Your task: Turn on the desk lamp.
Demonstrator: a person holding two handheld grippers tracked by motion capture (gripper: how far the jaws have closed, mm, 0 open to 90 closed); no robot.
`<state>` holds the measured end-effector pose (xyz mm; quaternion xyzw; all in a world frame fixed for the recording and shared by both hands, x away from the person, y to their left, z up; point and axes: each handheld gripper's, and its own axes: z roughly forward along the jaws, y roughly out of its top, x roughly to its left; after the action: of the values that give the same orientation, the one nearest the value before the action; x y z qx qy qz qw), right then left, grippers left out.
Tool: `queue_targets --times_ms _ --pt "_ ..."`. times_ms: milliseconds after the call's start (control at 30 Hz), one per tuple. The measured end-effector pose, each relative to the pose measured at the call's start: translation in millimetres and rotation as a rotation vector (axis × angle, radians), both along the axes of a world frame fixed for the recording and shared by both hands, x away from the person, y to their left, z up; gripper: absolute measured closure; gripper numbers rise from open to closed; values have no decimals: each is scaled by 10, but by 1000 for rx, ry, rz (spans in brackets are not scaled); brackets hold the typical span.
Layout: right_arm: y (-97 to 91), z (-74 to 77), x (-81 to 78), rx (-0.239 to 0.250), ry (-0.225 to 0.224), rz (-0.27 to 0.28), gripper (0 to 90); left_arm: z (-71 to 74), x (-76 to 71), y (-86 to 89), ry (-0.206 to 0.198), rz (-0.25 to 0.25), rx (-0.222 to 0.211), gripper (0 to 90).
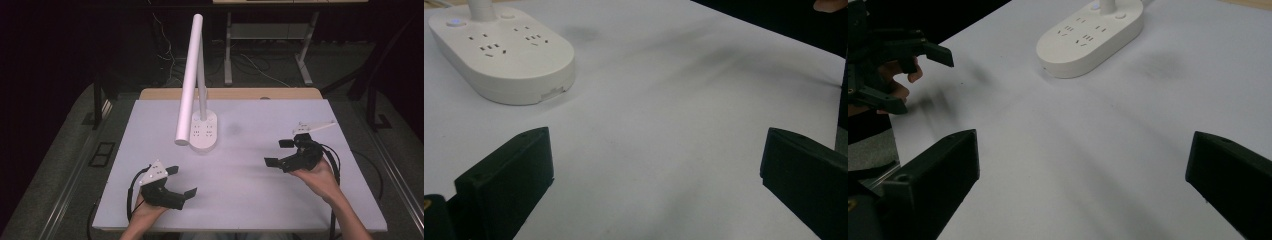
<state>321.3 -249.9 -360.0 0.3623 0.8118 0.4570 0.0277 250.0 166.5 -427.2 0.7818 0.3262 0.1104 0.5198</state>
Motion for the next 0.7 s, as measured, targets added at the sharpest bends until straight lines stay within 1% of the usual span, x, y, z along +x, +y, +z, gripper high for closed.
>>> queue_targets --times_ms 133,167,333,400,600,700 --pt "69 43 80 -2 4 10 4 1 0 0 0 0 0 0" --pt "69 43 80 -2 4 10 4 1 -1 1 0 1 -1 0" --pt "176 100 189 -8 -3 29 4 3 -1 7 1 2 -5 0" --pt "193 108 205 -6 0 29 4 4 -3 8 0 3 -6 0" --pt "333 158 313 -6 4 44 4 6 -7 8 -3 2 -10 0" --pt "396 185 372 5 2 50 5 9 -6 13 -5 1 -8 0"
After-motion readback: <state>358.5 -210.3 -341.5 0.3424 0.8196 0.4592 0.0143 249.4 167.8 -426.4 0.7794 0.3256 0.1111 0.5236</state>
